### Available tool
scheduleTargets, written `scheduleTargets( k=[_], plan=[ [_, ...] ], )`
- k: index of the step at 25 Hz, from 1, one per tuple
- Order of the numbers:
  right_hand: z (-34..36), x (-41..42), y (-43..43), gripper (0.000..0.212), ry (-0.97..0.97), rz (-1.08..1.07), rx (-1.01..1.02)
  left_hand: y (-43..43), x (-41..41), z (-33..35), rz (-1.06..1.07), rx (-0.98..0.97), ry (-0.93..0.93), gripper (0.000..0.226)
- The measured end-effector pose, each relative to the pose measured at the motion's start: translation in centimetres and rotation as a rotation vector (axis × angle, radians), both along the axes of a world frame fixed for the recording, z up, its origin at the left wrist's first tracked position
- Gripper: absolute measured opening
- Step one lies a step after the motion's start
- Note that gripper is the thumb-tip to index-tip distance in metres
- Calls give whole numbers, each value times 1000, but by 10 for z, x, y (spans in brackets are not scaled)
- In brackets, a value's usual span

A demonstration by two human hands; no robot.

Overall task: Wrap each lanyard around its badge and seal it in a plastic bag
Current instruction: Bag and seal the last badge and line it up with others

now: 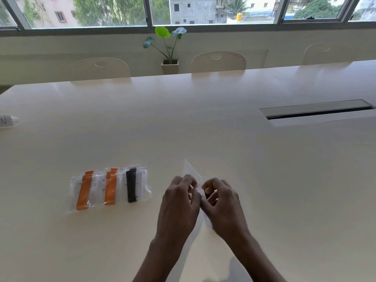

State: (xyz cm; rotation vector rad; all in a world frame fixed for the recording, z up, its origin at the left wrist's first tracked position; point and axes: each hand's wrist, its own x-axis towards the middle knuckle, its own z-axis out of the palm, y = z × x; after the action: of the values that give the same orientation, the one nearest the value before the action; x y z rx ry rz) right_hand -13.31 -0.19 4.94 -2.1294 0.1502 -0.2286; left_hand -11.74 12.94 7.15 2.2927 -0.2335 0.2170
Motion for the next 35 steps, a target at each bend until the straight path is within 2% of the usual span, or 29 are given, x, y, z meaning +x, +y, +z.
scheduleTargets(
  k=[4,9,13,18,21,26,28,29,31,33,35],
  plan=[
    [2,-1,5,19,2,-8,-21,-3,0,-1,-10,-22,-20,4],
    [5,1,3,20,-50,-133,-95,-2,-1,1,2,30,-34,35],
    [8,-2,11,26,-95,-70,-244,-9,-7,3,-27,12,-72,41],
    [15,1,2,39,-182,-155,-244,-8,-5,6,61,60,-56,43],
    [16,4,-4,34,-179,-173,-250,-4,-3,7,127,64,-40,45],
    [17,14,-20,22,-17,7,83,1,4,10,78,13,-89,24],
    [17,19,-30,16,10,37,104,7,8,9,92,1,-110,21],
    [16,22,-36,13,15,22,73,11,11,9,110,-4,-119,21],
    [11,27,-48,11,62,-3,-112,19,17,8,147,-4,-128,21],
    [2,30,-53,32,204,67,-306,25,22,7,181,15,-133,21],
    [-6,34,-50,53,334,157,-361,28,24,5,195,39,-141,21]
  ],
)
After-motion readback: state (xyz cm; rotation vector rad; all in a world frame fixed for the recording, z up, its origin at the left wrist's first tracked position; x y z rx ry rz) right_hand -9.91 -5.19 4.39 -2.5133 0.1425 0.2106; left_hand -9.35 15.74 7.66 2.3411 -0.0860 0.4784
